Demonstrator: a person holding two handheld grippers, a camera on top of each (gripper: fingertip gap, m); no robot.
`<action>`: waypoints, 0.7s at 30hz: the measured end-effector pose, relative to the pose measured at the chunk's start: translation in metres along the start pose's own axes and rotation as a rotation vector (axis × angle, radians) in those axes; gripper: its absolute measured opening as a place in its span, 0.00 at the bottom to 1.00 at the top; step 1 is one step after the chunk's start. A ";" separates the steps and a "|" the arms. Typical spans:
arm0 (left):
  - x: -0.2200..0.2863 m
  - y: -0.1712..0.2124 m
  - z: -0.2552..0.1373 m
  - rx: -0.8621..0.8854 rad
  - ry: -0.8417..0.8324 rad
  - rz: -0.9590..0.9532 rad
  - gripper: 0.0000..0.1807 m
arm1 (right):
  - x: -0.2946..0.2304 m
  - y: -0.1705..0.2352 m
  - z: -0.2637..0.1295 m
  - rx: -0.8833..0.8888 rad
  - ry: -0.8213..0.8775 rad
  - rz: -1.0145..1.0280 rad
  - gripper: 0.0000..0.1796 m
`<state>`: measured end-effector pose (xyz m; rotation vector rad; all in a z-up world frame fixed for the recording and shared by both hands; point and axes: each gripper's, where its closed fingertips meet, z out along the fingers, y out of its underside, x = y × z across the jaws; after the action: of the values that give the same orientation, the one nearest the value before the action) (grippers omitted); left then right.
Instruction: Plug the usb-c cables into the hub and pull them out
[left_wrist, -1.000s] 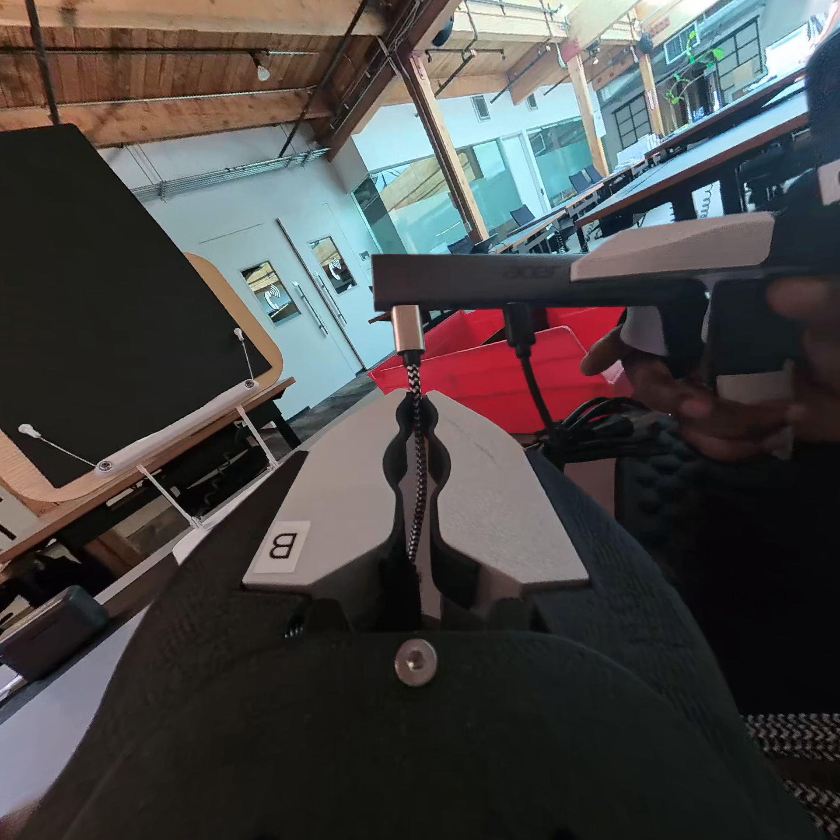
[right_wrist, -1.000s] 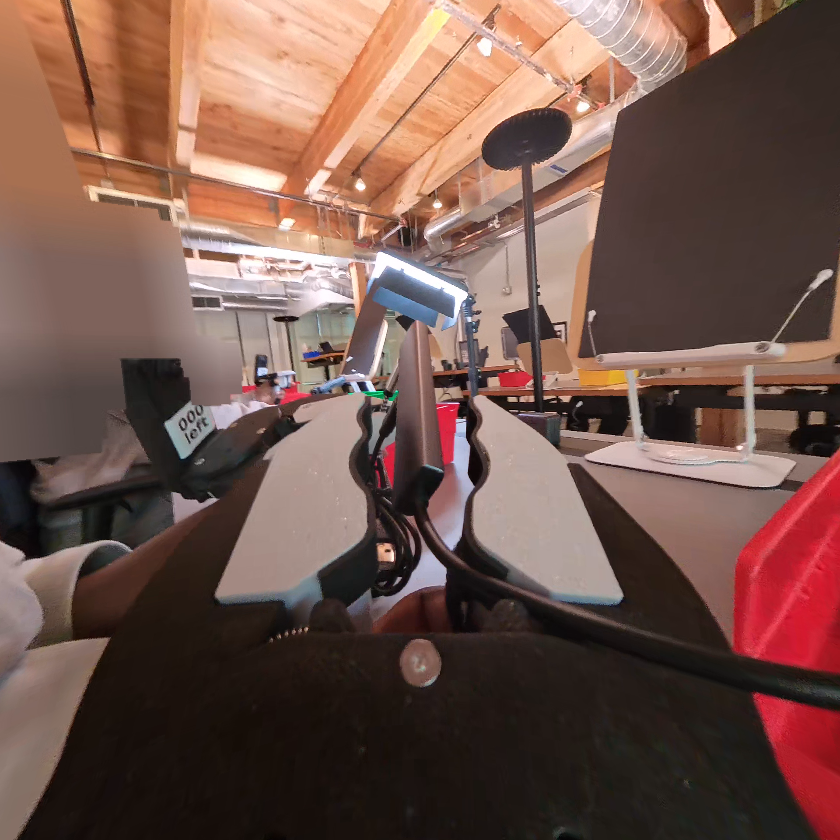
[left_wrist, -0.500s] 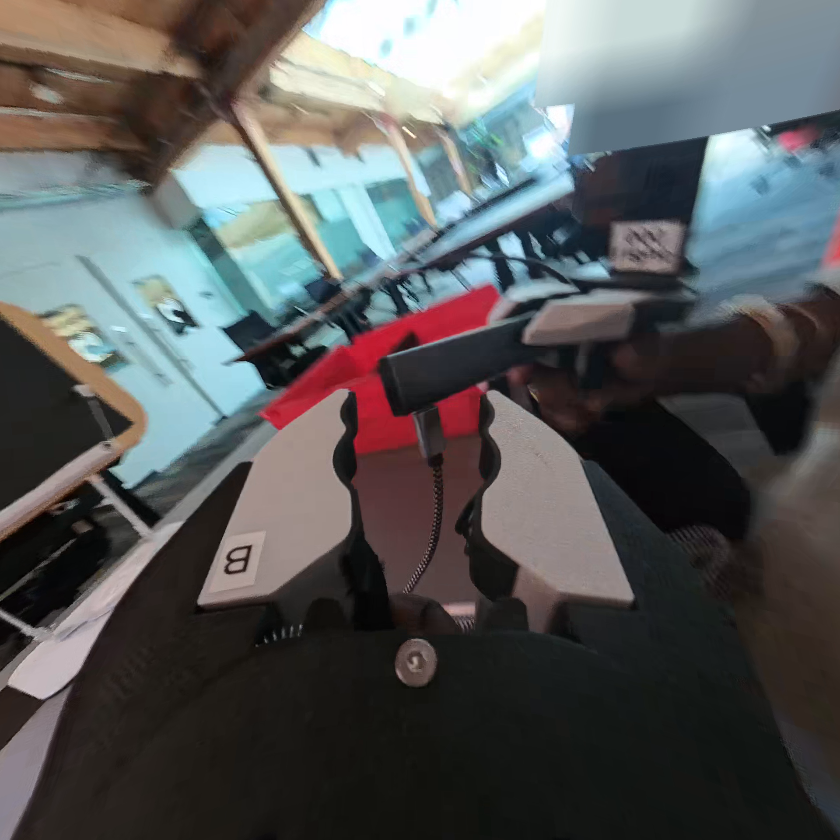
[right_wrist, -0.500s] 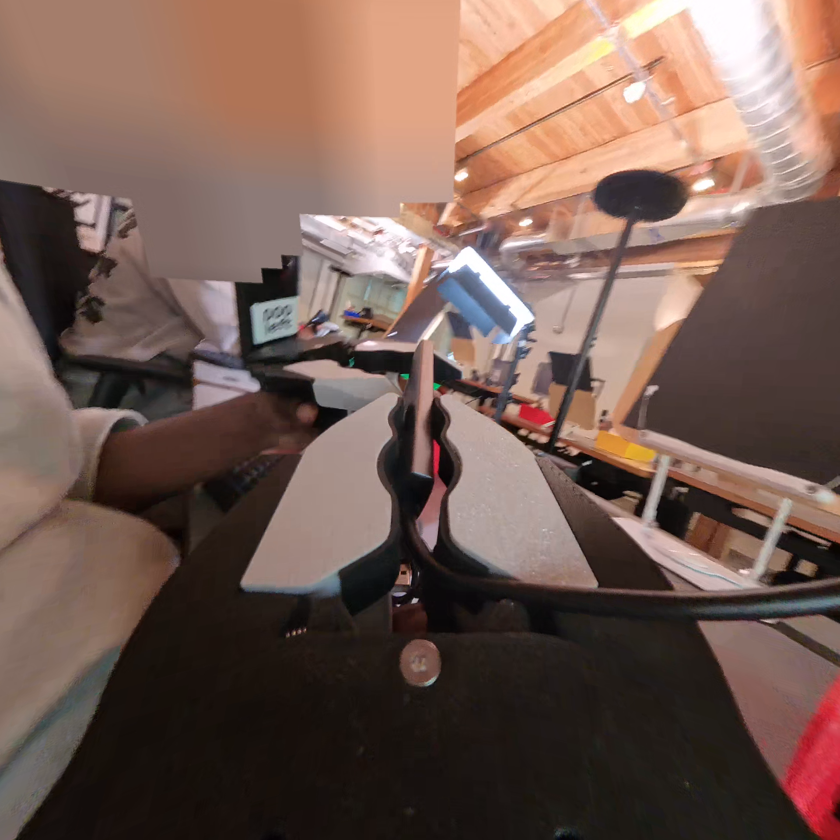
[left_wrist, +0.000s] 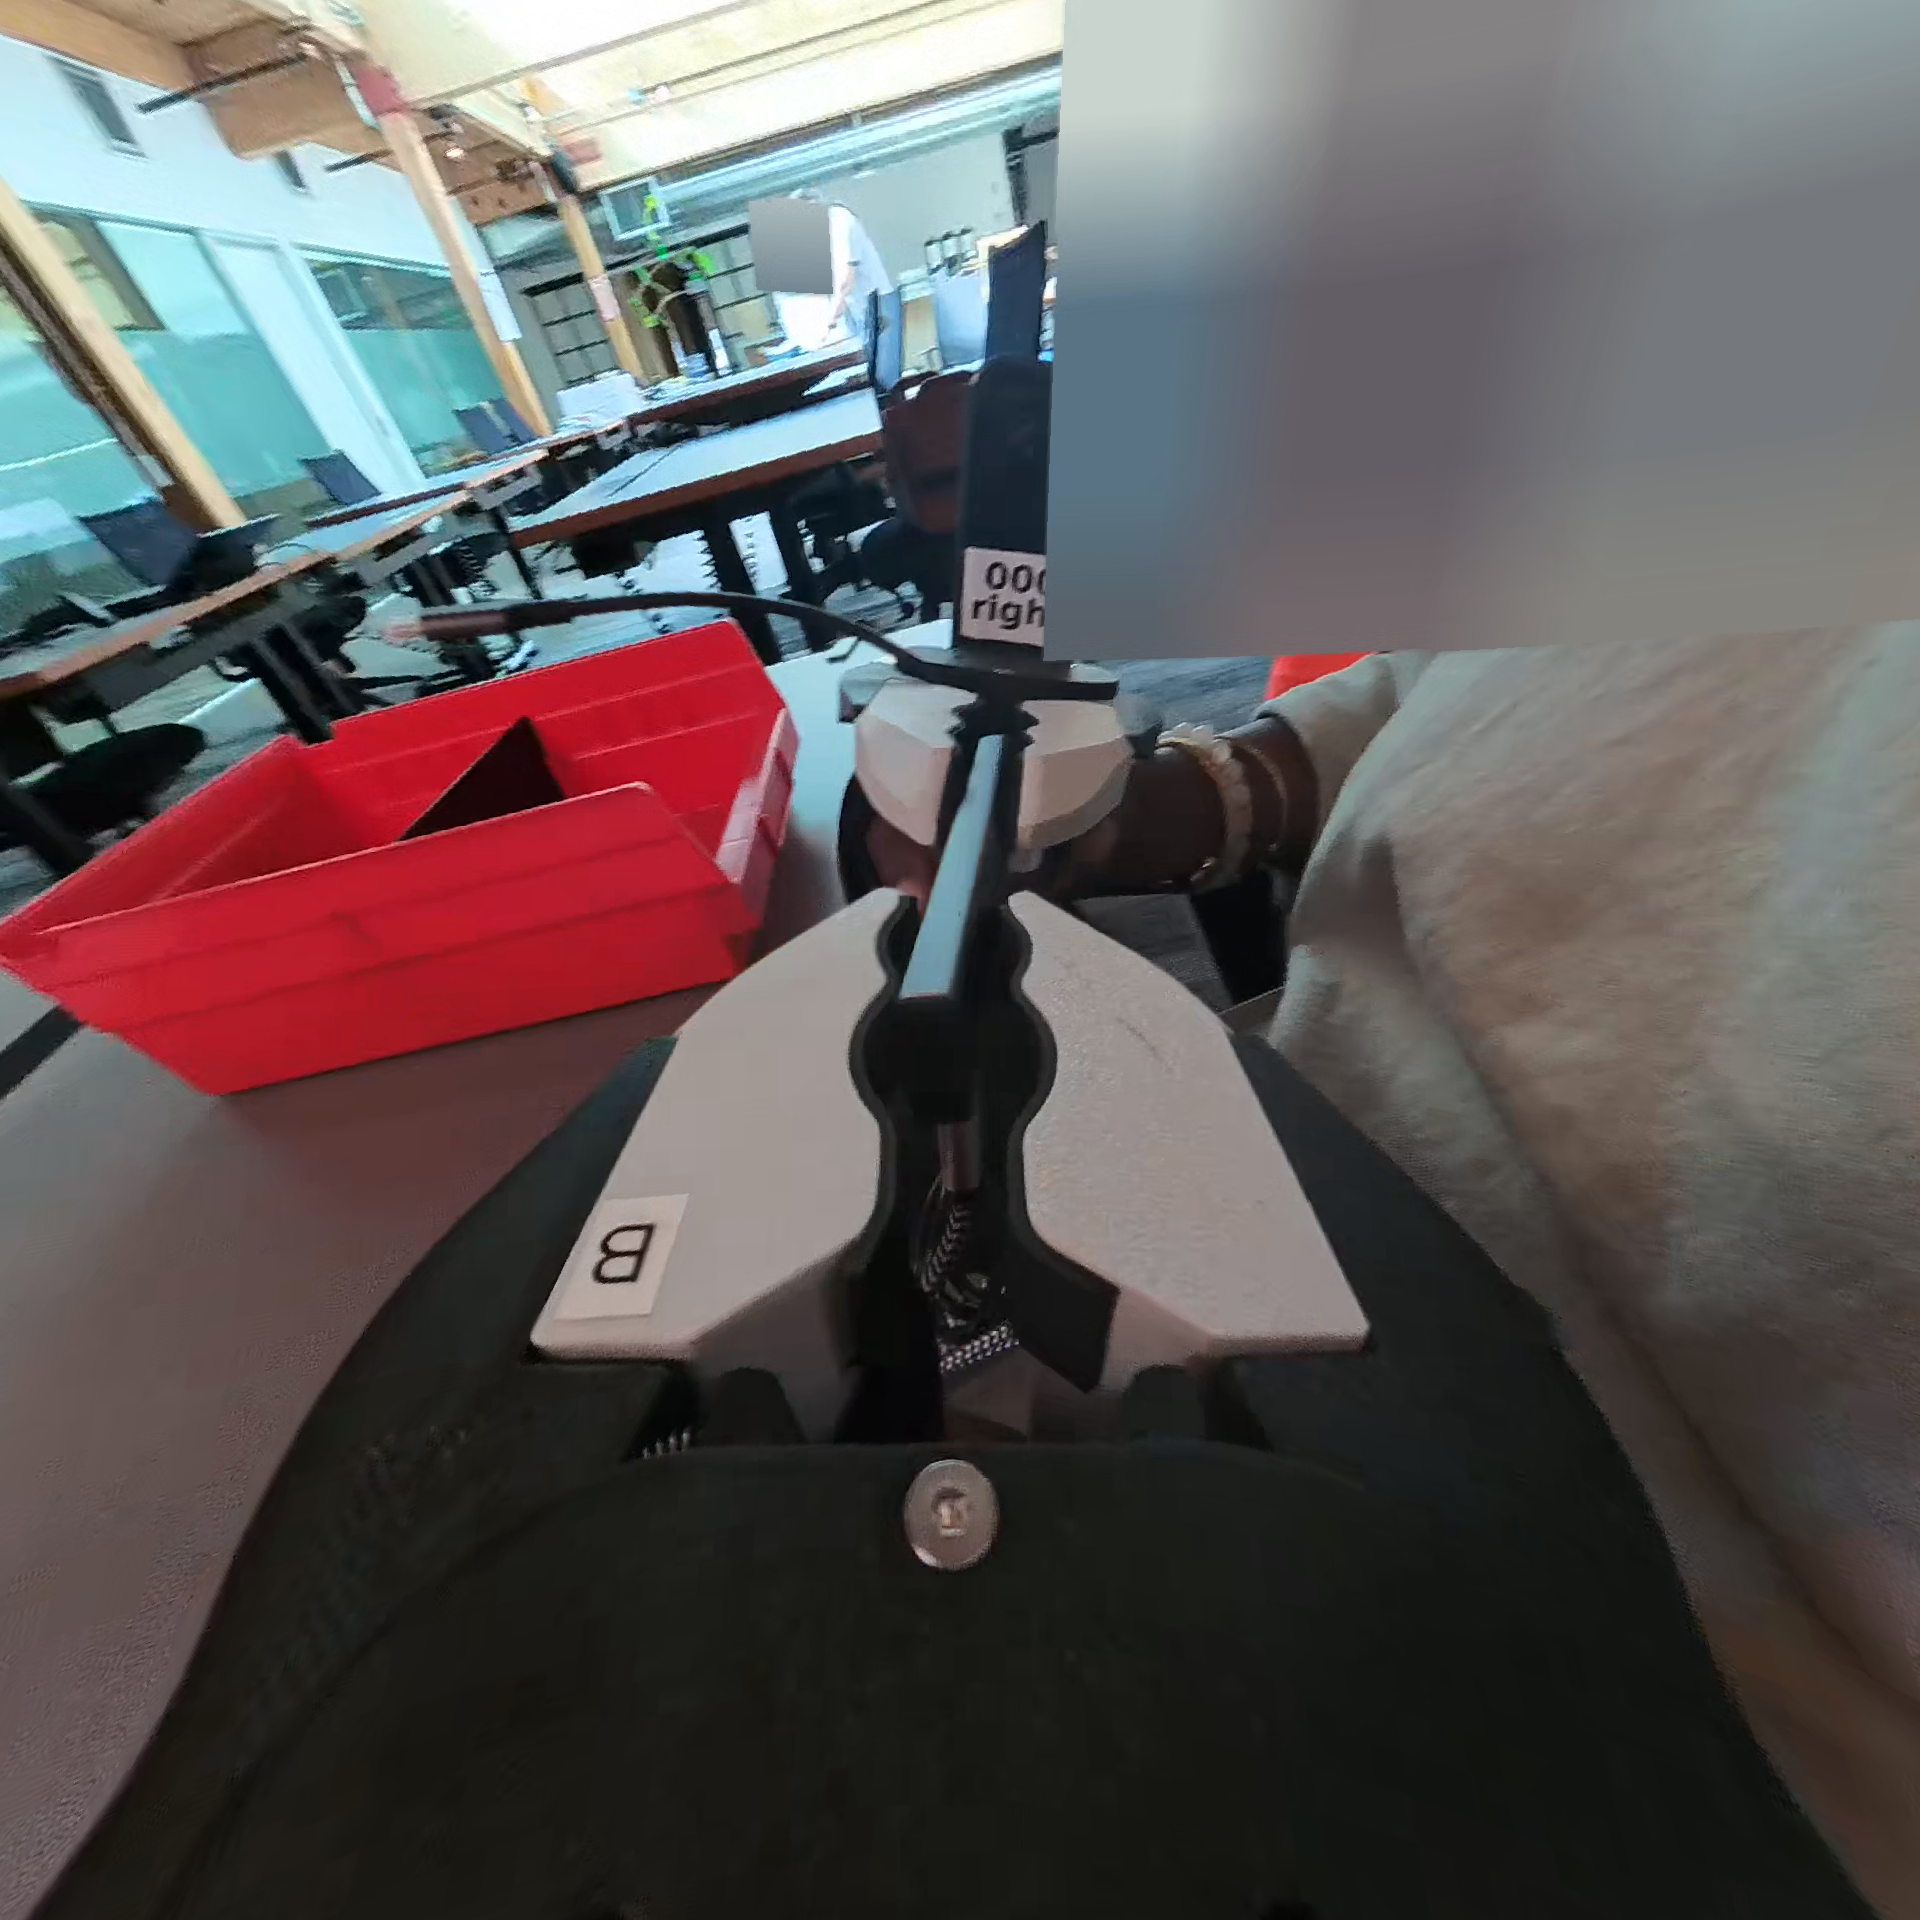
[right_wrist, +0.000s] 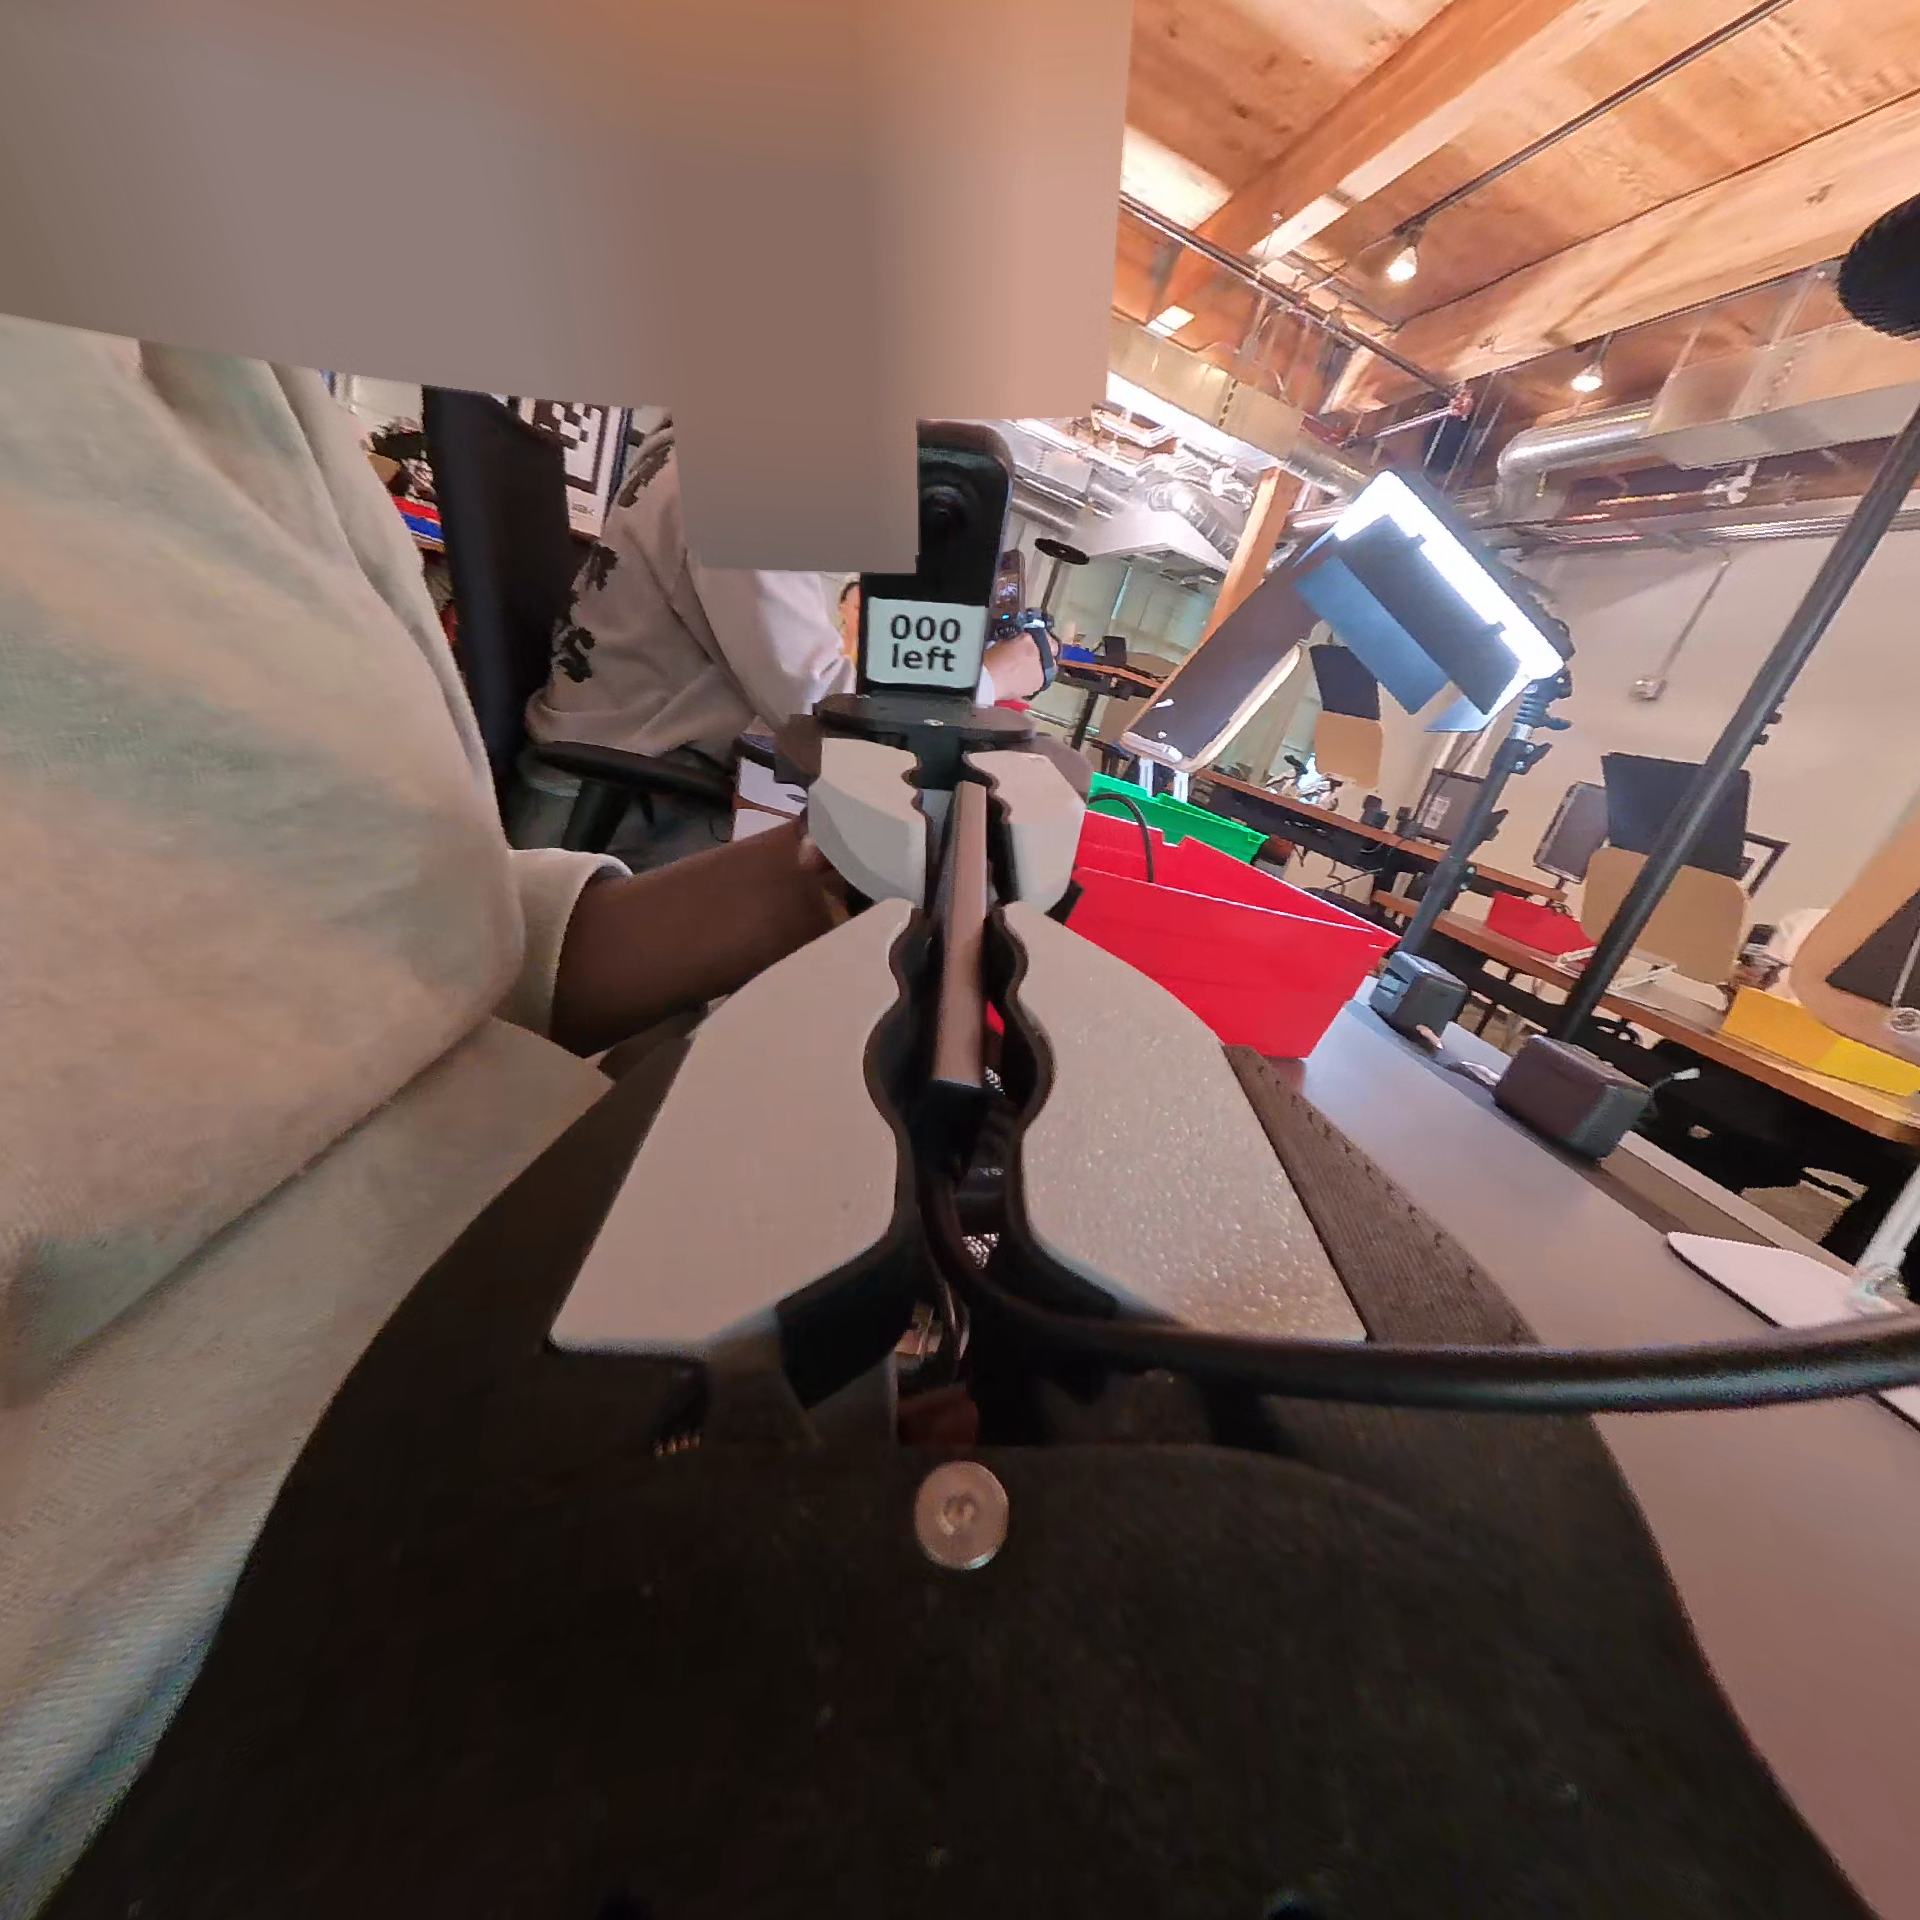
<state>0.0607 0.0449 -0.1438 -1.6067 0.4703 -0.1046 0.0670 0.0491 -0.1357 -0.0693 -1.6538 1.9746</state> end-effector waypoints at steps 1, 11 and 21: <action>0.003 -0.002 0.001 0.018 0.021 -0.007 0.06 | 0.001 -0.001 0.000 0.008 0.001 0.014 0.07; -0.058 -0.048 -0.014 0.569 -0.329 -0.234 0.06 | 0.065 -0.007 -0.008 0.193 0.456 0.332 0.29; -0.086 -0.043 -0.040 0.735 -0.508 -0.362 0.06 | 0.057 0.010 0.020 -0.098 0.649 -0.081 0.18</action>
<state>-0.0212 0.0396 -0.0794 -0.9199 -0.2471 -0.1188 0.0075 0.0551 -0.1229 -0.6020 -1.2900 1.5731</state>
